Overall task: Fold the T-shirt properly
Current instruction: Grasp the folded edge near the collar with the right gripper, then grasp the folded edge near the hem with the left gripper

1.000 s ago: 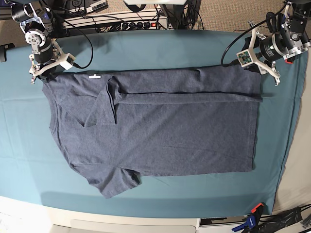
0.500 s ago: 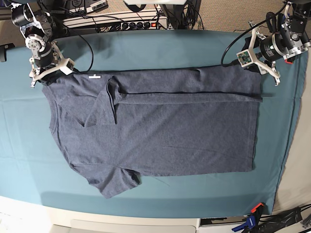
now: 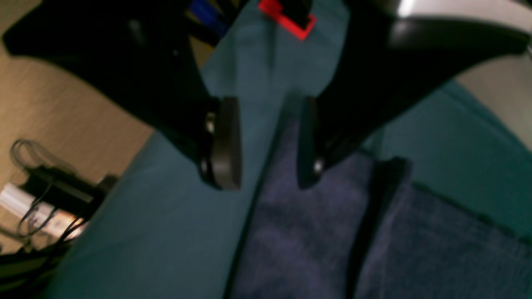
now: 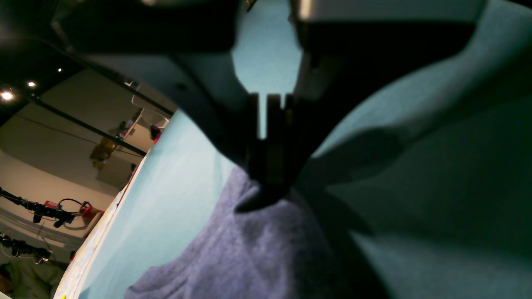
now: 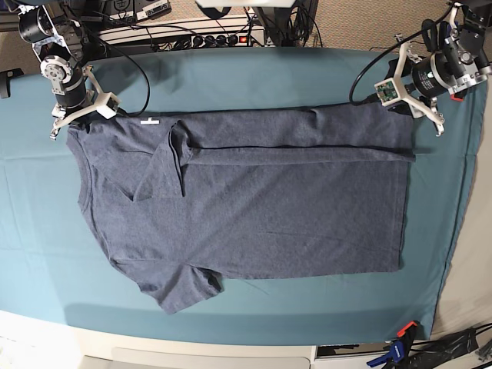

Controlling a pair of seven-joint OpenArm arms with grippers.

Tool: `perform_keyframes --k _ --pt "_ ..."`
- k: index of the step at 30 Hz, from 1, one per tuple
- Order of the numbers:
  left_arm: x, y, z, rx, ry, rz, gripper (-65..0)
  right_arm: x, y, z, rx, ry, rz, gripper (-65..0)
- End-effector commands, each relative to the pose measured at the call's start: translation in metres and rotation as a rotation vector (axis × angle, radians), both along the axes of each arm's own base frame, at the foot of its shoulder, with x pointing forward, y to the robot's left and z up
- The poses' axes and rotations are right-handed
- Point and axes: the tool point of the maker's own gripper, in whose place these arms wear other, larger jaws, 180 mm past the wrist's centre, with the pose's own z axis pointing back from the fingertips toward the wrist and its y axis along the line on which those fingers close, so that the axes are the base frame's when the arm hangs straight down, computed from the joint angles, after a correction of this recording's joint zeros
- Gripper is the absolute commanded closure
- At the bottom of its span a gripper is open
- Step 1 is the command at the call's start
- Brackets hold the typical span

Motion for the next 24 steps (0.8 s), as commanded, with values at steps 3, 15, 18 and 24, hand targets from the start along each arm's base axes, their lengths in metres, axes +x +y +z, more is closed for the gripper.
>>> perform_keyframes --k 3,15,18,24 --pt "0.005 0.002 0.006 0.006 -0.025 -0.013 -24.2 0.009 -0.002 0.011 -0.019 -0.034 0.02 0.0" --pt "0.009 0.02 -0.009 0.126 -0.07 -0.054 -28.6 0.01 0.002 0.011 -0.005 -0.036 0.038 0.0" --pt "0.004 0.015 -0.021 0.16 -0.075 -0.078 -28.6 0.01 0.002 0.011 -0.003 -0.037 0.04 0.0" --pt "0.009 0.008 -0.033 0.298 -0.217 -0.115 -28.6 0.01 0.002 0.011 -0.003 -0.037 0.041 0.0"
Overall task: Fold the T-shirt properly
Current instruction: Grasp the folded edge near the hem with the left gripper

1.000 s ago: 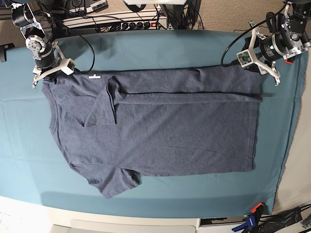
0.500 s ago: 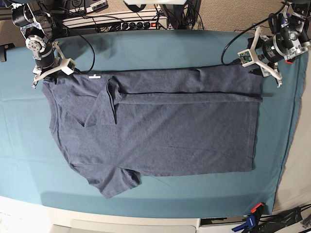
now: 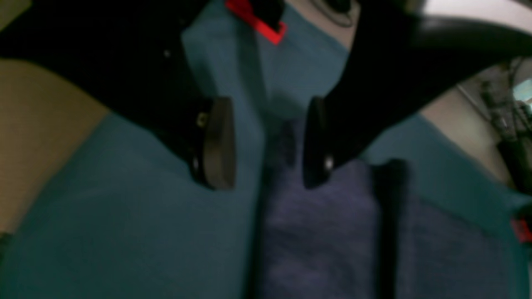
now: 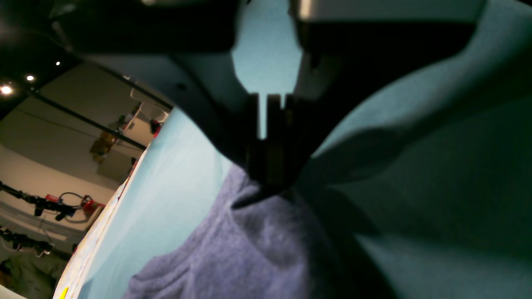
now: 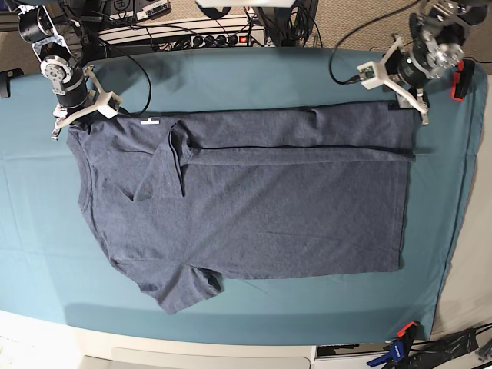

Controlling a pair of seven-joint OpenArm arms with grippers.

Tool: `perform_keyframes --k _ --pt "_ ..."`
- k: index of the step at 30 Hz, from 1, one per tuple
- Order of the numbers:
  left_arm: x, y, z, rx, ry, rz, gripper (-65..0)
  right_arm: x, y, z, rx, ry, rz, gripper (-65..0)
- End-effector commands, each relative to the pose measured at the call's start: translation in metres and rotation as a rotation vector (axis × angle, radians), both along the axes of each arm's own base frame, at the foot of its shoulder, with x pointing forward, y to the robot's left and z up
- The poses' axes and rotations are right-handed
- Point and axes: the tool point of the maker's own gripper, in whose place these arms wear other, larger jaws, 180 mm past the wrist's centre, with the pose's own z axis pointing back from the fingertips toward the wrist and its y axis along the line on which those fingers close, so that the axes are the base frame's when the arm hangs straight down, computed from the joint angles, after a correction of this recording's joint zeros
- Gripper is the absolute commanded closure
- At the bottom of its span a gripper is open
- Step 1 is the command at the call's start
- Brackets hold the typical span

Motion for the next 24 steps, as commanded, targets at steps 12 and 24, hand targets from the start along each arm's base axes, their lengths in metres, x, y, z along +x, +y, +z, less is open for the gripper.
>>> perform_keyframes --k 12,24 --pt "0.033 0.03 -0.005 0.07 -0.072 0.047 -28.5 0.009 -0.002 0.012 -0.019 -0.036 0.02 0.0" --pt "0.031 0.034 -0.013 0.033 -0.038 0.085 -22.4 0.009 -0.002 0.012 -0.018 -0.036 0.023 0.0"
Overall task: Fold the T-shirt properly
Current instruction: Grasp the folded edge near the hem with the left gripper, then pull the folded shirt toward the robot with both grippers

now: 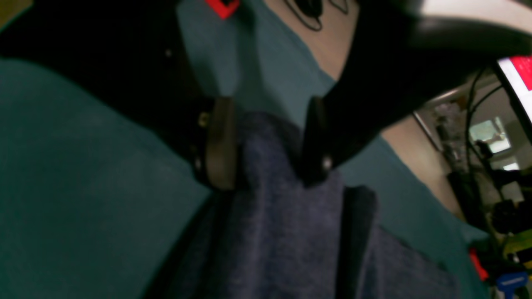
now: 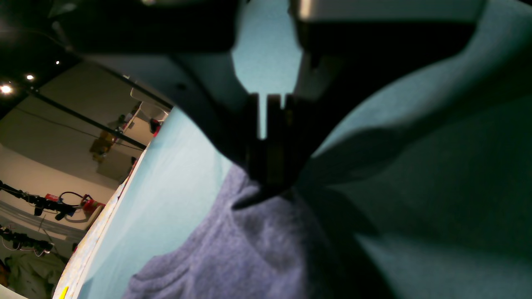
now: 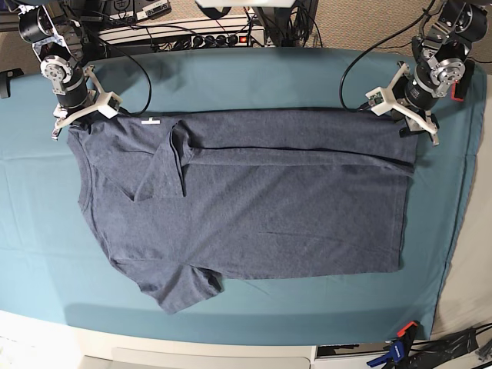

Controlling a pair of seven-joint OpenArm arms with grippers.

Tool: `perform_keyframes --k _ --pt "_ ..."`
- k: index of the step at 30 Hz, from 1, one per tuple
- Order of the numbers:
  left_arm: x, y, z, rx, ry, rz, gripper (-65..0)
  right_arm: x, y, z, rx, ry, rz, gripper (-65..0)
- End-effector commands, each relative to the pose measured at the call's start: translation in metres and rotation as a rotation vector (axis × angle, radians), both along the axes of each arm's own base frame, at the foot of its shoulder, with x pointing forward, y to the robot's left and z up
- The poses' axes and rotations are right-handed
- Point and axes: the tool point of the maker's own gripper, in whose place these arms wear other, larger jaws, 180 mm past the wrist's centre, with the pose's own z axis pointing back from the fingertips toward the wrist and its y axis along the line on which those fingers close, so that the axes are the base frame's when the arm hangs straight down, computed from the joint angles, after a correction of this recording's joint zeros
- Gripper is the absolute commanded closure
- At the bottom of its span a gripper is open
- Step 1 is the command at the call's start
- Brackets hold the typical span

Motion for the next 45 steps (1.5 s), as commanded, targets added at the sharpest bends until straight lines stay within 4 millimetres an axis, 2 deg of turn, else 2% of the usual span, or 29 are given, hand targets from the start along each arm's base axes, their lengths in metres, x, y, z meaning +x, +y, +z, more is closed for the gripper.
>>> perform_keyframes --k 1,7,16,26,30,38,45 --pt "-0.005 0.006 -0.003 0.017 0.032 0.003 -20.0 0.009 -0.002 0.012 -0.019 -0.036 0.021 0.0" --pt "-0.005 0.006 -0.003 0.006 0.036 0.008 0.0 0.012 0.0 0.015 -0.029 -0.056 0.044 0.0" --pt "-0.007 0.004 -0.004 -0.026 0.05 0.024 0.0 0.013 -0.002 0.016 -0.032 -0.065 0.031 0.0" --pt "-0.009 0.018 -0.002 0.002 0.077 0.042 0.0 0.007 -0.005 0.014 -0.048 -0.052 0.025 0.0" --pt "-0.012 0.015 -0.001 -0.02 0.09 0.06 0.0 -0.007 -0.007 0.007 -0.076 -0.016 0.041 0.0" --pt "-0.031 -0.009 0.008 -0.06 0.1 0.012 0.0 -0.033 -0.008 -0.003 -0.114 0.022 0.067 0.0" --pt "-0.038 -0.006 0.007 -0.037 0.118 0.027 0.0 -0.046 -0.01 -0.007 -0.136 0.043 0.076 0.0"
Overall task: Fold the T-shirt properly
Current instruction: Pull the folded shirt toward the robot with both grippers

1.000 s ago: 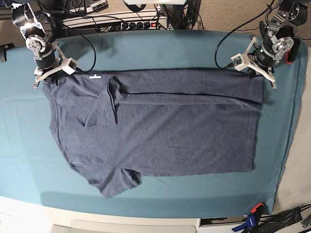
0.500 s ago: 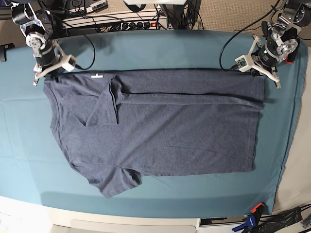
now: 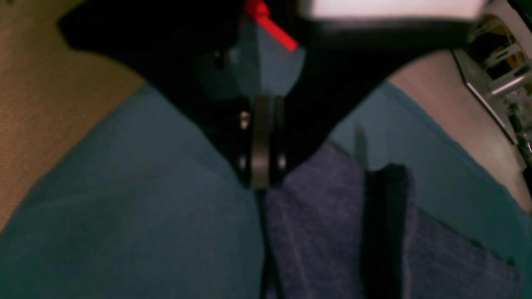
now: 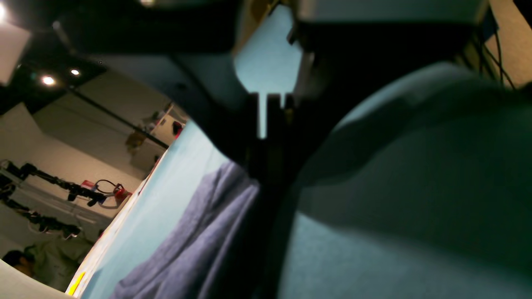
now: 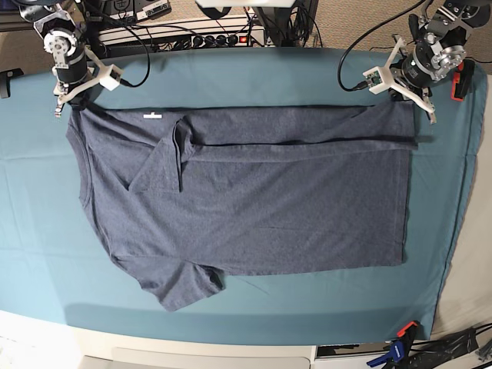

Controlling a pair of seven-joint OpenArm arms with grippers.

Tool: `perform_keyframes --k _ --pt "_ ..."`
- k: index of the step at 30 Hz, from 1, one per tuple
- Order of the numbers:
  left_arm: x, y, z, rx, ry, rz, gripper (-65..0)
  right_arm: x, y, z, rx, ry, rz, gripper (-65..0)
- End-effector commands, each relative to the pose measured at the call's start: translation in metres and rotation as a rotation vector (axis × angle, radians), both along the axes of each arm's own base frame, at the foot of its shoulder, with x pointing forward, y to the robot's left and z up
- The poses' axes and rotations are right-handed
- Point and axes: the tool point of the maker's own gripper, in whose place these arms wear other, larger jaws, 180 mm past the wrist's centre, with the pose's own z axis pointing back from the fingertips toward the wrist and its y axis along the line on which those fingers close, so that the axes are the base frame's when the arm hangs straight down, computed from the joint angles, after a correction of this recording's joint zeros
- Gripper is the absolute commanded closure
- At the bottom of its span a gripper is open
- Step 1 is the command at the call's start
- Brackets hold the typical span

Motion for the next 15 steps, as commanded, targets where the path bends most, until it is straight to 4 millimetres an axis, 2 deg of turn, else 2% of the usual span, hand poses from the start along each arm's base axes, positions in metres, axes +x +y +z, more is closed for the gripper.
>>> perform_keyframes --k 1,8,15 --pt "0.003 0.004 0.006 0.018 -0.014 -0.005 0.0 0.001 -0.006 0.005 -0.022 0.003 0.004 0.0" --pt "0.002 0.006 0.005 0.029 -0.009 0.002 0.0 0.002 -0.021 0.016 -0.098 -0.008 0.027 0.0" --pt "-0.015 0.002 0.003 0.029 0.022 -0.012 0.0 -0.003 -0.026 0.018 -0.126 0.002 0.038 0.0"
